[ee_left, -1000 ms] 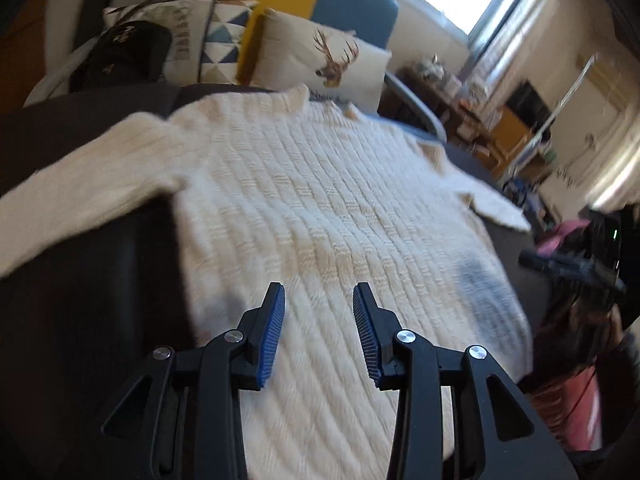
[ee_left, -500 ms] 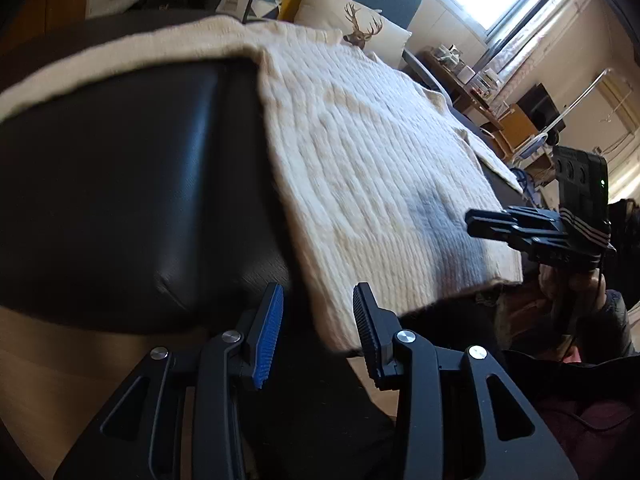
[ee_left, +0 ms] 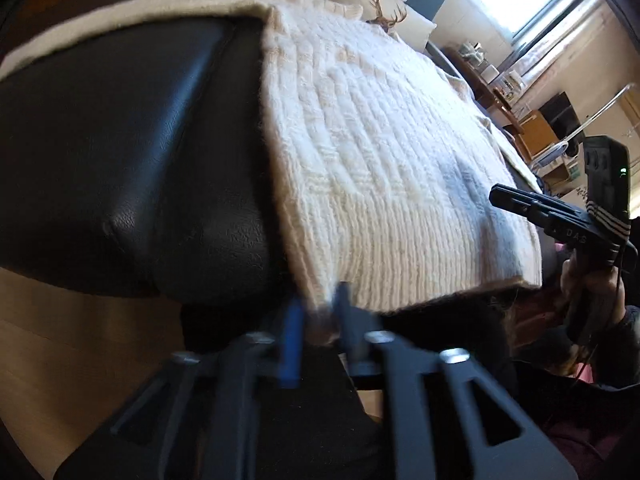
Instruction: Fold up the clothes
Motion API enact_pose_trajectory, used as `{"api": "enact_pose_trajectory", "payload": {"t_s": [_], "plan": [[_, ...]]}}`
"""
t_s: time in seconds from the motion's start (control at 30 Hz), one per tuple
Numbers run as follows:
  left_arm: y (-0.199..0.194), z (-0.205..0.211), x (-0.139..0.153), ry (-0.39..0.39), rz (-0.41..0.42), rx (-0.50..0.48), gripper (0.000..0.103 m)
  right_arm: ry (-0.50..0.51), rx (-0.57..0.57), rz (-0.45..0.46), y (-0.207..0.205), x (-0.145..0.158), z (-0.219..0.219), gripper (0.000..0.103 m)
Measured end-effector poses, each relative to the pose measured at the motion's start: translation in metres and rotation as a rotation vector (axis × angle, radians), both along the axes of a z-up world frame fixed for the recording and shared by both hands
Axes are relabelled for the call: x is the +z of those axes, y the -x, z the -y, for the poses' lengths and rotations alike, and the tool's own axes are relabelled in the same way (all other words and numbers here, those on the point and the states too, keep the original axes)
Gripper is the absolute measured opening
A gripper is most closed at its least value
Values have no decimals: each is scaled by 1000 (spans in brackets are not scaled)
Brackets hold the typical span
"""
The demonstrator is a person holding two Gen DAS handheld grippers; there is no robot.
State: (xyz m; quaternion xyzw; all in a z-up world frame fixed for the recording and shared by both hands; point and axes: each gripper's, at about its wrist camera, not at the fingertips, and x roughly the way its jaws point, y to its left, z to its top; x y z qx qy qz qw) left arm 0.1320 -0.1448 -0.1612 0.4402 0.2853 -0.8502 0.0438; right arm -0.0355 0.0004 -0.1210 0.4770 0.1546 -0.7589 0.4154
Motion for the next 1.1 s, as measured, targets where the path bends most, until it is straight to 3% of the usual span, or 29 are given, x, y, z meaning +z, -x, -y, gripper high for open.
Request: {"api": "enact_pose_trajectory", "payload": {"t_s": [0.13,0.2,0.33,0.47,0.6,0.77,0.97,1.1], "plan": [[-7,5,9,14,-23,25,5,-2,-42,23,8,-9,-11,21],[-10,8,9,39,-10,22,5,38,-41,81,7,-11,-17,21],[-3,11,-15,0,68,15,5,92,-54,155,9,-22,-28,20],[2,11,-19,-71,79,-3,8,196,-52,305,14,-9,-49,22],[5,14,-20,-84,78,7,9,383,-32,607,-1,-14,-81,23],[9,13,-25,-99,90,7,9,431,-219,737,-23,-50,-109,25],[8,11,-18,-73,84,-12,9,537,-414,718,-29,-61,-122,25],[6,8,-16,-44,80,-14,9,503,-465,648,-26,-56,-116,25]]}}
